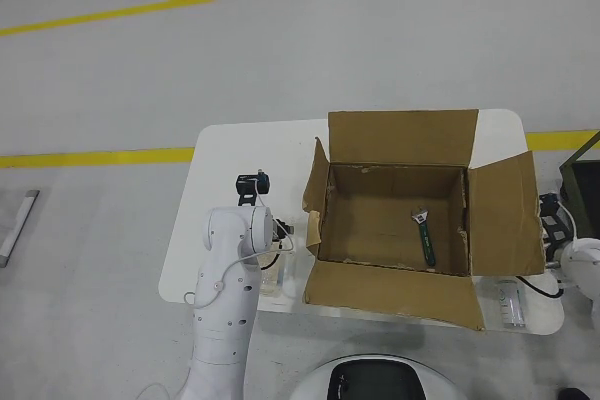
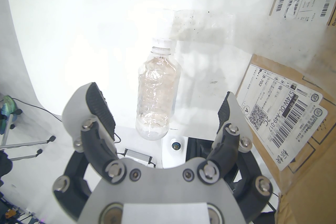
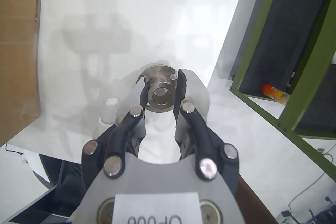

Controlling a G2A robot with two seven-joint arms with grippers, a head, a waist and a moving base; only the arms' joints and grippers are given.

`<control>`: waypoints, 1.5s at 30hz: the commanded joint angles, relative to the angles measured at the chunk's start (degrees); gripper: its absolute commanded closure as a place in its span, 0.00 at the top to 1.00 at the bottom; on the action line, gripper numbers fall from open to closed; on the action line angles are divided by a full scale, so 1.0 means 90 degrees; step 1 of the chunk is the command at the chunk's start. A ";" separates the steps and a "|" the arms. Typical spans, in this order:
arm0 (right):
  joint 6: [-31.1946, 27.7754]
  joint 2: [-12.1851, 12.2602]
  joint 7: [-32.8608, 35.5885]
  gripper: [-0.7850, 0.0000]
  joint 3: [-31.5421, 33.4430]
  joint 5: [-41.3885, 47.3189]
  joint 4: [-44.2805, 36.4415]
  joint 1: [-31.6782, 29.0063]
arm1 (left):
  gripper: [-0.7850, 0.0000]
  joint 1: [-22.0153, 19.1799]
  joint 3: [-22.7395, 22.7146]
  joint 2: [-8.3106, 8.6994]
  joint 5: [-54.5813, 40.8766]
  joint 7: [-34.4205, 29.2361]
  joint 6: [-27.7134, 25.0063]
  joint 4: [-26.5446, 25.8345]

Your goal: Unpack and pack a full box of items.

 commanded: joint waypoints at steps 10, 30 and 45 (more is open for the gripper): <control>-0.0104 0.0034 -0.0037 0.38 -0.0147 -0.0012 0.0263 0.0170 | 1.00 0.0000 0.0000 0.0000 0.0000 0.0000 0.0000 0.0000; 0.0429 0.0208 -0.0711 0.02 0.1932 0.1255 -0.1316 0.0232 | 1.00 0.0000 0.0000 0.0000 0.0000 0.0000 0.0000 0.0000; -0.0710 0.0369 0.0341 0.00 -0.0447 0.1585 -0.2546 0.1604 | 1.00 0.0000 0.0000 0.0000 0.0000 0.0000 0.0000 0.0000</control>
